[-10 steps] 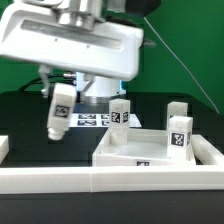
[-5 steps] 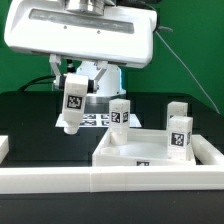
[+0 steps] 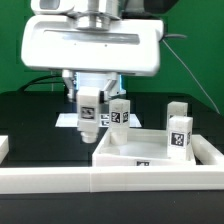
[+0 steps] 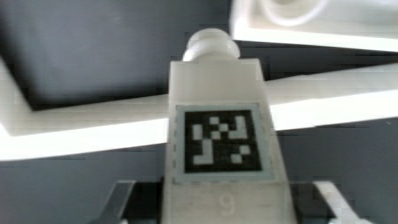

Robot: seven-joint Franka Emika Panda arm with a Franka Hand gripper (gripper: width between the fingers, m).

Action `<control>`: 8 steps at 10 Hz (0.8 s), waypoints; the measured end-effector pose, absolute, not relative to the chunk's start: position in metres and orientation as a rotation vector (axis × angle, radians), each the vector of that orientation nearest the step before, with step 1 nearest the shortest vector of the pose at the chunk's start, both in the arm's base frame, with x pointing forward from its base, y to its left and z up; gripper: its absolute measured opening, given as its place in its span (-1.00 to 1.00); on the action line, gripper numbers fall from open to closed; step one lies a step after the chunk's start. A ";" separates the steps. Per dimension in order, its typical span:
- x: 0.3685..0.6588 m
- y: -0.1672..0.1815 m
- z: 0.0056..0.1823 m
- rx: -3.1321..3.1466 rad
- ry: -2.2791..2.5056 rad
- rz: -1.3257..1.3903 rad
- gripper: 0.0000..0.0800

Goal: Assemble square table

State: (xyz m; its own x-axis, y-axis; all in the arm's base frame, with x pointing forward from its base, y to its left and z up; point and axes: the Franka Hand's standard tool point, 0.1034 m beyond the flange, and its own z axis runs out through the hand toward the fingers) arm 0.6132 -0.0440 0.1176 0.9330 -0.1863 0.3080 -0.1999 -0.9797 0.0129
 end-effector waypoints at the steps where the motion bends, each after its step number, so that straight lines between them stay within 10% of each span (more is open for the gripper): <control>1: 0.615 -0.032 0.118 3.052 -0.333 0.476 -0.27; 8: 0.619 -0.025 0.121 2.993 -0.300 0.675 -0.27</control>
Offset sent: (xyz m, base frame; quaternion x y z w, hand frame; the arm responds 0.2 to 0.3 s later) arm 0.0000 0.0000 0.0000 0.0000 0.0000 0.0000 1.0000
